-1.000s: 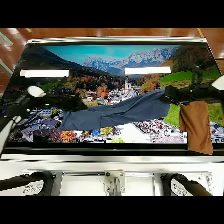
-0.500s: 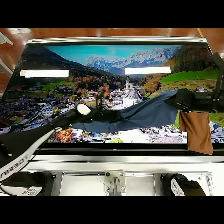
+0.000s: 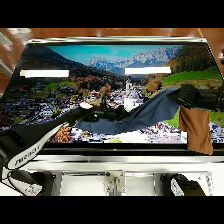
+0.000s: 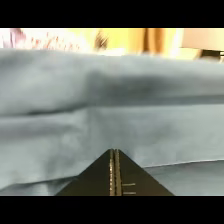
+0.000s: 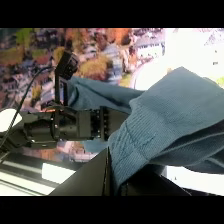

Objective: Fold the shirts.

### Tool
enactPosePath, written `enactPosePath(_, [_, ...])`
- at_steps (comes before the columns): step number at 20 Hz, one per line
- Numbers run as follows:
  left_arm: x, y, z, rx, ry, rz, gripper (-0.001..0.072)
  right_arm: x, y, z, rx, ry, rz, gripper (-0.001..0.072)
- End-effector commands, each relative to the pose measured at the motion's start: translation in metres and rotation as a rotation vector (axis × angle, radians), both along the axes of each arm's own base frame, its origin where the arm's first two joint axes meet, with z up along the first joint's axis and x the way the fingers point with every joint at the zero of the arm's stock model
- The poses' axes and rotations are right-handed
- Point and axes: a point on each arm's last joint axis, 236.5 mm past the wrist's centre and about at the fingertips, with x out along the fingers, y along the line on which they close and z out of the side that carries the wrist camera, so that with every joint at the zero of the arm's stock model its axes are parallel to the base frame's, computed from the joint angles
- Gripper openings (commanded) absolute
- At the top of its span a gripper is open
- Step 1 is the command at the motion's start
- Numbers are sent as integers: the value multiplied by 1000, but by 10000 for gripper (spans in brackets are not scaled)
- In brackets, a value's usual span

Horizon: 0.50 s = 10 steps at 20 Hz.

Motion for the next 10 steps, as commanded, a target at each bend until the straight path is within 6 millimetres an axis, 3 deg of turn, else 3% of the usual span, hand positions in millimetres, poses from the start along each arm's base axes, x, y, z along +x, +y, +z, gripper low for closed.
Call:
enactPosePath(1, [21, 46, 16, 46, -113, -50, 32, 17, 6, 20, 69, -85, -28, 63])
enactPosePath(3, [40, 97, 33, 144, -223, -48, 32, 22, 17, 20, 107, -83, 2, 63])
enactPosePath(5, [59, 152, 69, 214, -344, -5, 33, 28, 41, 8, 110, -59, 68, 63])
enactPosePath(8, [81, 234, 152, 229, -484, 197, 34, 47, 106, -15, 131, -56, 173, 63])
enactPosePath(10, [78, 277, 206, 226, -566, 327, 34, 63, 156, -41, 144, -55, 216, 63])
